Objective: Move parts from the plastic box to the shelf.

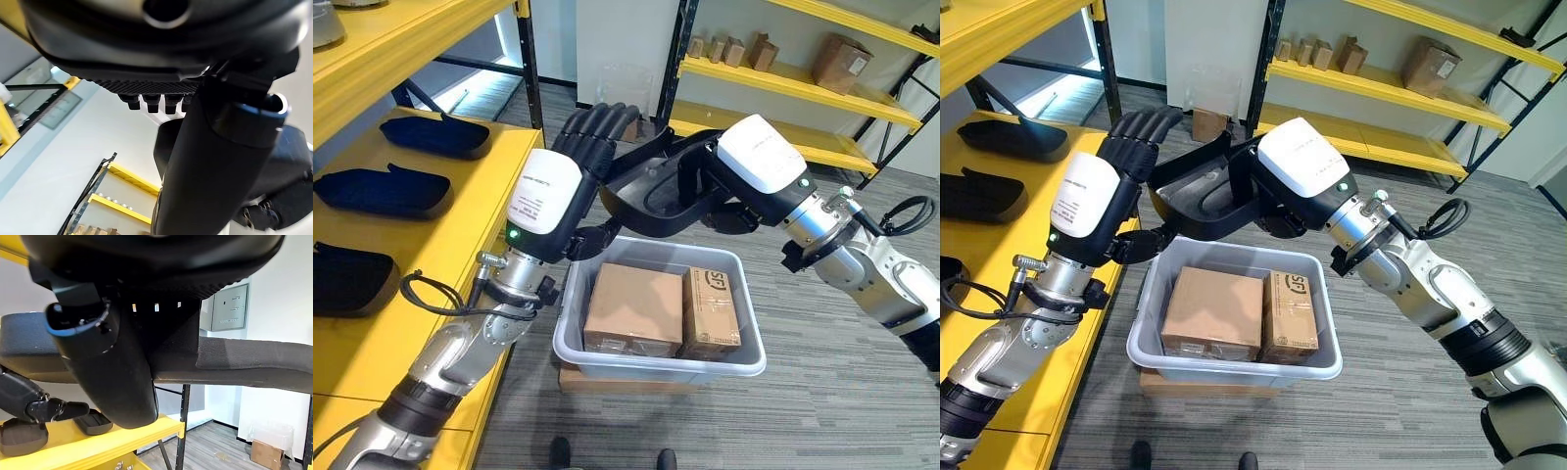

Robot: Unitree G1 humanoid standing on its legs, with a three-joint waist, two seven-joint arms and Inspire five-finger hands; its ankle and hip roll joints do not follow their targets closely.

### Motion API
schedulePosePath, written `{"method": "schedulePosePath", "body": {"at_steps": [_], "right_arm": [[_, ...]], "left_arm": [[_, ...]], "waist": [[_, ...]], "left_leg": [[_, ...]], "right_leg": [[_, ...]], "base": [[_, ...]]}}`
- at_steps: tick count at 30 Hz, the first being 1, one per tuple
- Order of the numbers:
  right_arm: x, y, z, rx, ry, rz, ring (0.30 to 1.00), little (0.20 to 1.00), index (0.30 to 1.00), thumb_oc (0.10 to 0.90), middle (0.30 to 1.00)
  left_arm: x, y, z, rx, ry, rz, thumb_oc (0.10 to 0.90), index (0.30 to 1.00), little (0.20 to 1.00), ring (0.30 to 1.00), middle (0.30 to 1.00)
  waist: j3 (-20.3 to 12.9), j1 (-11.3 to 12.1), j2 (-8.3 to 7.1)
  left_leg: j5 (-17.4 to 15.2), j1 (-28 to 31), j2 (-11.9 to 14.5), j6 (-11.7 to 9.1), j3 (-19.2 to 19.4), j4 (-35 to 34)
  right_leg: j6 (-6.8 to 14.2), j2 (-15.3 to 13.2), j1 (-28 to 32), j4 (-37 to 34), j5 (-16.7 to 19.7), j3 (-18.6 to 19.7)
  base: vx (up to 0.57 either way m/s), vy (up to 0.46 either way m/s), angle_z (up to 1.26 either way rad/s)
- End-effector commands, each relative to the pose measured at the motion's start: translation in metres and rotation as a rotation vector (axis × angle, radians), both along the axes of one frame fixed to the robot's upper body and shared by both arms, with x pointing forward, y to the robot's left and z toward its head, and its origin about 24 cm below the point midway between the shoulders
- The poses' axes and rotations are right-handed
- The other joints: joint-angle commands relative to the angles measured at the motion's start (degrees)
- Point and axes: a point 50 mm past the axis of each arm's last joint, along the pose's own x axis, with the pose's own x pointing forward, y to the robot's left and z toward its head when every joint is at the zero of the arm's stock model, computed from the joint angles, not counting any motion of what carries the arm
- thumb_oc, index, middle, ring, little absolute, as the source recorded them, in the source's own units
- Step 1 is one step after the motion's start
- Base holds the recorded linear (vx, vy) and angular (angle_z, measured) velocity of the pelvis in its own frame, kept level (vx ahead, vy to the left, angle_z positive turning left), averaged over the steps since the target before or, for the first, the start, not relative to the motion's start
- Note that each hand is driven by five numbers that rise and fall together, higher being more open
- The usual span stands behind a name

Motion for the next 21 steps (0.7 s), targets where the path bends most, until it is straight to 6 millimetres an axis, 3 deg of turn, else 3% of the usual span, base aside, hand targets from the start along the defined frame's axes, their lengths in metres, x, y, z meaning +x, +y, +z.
{"method": "schedulePosePath", "body": {"at_steps": [1, 21], "right_arm": [[-0.002, 0.011, 0.068, 0.156, -0.234, 0.068, 0.3, 0.3, 0.3, 0.4, 0.3], [0.0, 0.021, 0.071, 0.159, -0.238, 0.098, 0.3, 0.3, 0.3, 0.4, 0.3]], "left_arm": [[-0.003, -0.026, 0.031, -0.011, -0.174, -0.143, 0.9, 1.0, 1.0, 1.0, 1.0], [0.001, -0.044, 0.022, 0.051, -0.116, -0.214, 0.9, 1.0, 1.0, 1.0, 1.0]], "waist": [[-6.8, -0.2, 1.74], [-6.4, -0.9, 2.01]], "left_leg": [[-4.5, 0.4, 3.1, -0.4, 2.1, 0.1], [-4.4, 0.6, 3.1, -0.4, 2.7, 0.1]], "right_leg": [[4.4, -3.5, 6.2, 0.0, -6.1, -1.9], [4.4, -3.6, 5.9, 0.0, -6.1, -1.2]], "base": [[0.0, 0.0, 0.0], [0.0, 0.0, 0.0]]}}
